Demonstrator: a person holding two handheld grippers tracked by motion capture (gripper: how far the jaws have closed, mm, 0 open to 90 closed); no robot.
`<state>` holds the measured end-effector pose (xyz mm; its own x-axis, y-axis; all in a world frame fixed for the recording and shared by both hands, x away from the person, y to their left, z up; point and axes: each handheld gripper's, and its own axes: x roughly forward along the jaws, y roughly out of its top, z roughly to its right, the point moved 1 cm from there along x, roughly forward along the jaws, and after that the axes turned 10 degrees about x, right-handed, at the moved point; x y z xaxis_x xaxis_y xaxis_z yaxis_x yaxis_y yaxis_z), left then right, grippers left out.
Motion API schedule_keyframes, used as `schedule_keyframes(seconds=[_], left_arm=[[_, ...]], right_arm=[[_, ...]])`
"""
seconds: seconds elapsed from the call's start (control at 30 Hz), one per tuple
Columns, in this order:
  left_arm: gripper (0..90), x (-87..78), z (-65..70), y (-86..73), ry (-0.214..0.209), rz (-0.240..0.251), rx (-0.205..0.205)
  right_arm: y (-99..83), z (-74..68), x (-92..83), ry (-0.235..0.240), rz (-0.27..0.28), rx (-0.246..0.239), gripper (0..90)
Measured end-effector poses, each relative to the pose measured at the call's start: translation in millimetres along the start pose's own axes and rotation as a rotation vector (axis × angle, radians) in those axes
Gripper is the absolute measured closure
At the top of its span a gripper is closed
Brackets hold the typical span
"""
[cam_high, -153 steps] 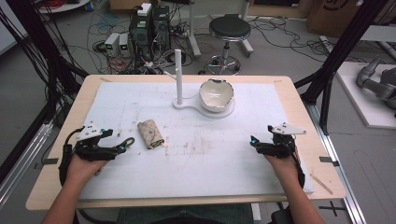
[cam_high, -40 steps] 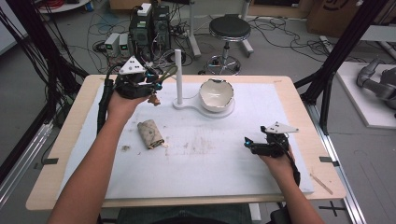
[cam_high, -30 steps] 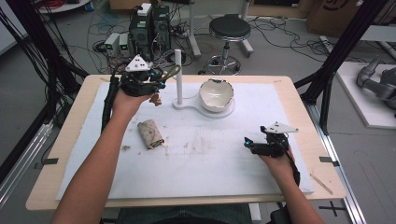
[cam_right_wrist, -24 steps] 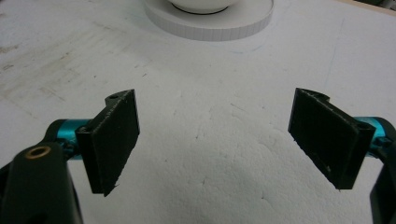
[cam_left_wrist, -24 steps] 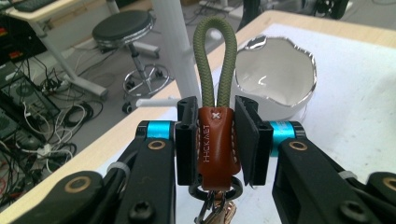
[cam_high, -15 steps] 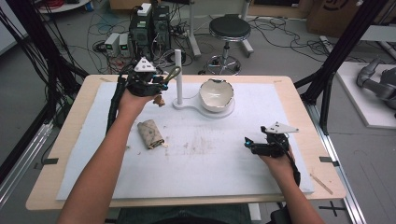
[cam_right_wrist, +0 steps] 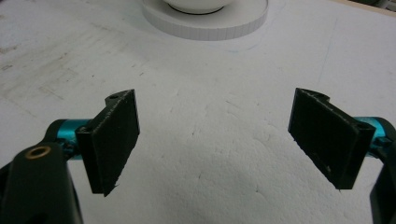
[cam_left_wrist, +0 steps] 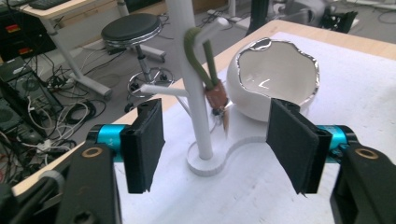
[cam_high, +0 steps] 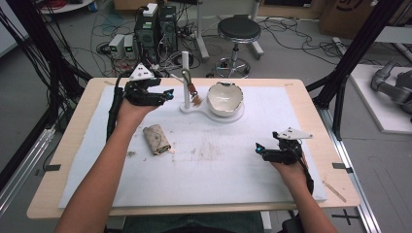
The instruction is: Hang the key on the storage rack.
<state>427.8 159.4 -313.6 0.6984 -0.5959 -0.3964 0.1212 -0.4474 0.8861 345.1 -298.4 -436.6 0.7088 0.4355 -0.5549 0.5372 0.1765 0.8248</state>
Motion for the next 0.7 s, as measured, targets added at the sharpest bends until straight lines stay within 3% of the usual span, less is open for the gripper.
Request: schedule_keyframes(seconds=[0.43,0.7], left_arm=[[27.5,-24.7,4.2,-36.9,-0.03,0.015,-0.068],[23.6,-40.4,7.7,-60.7,-0.045,0.024,-0.089]], right_arm=[[0.9,1.6,0.4,-0.005,0.005,0.0,16.6],[0.7,1.9,1.3,-0.002,0.002,0.007,16.6]])
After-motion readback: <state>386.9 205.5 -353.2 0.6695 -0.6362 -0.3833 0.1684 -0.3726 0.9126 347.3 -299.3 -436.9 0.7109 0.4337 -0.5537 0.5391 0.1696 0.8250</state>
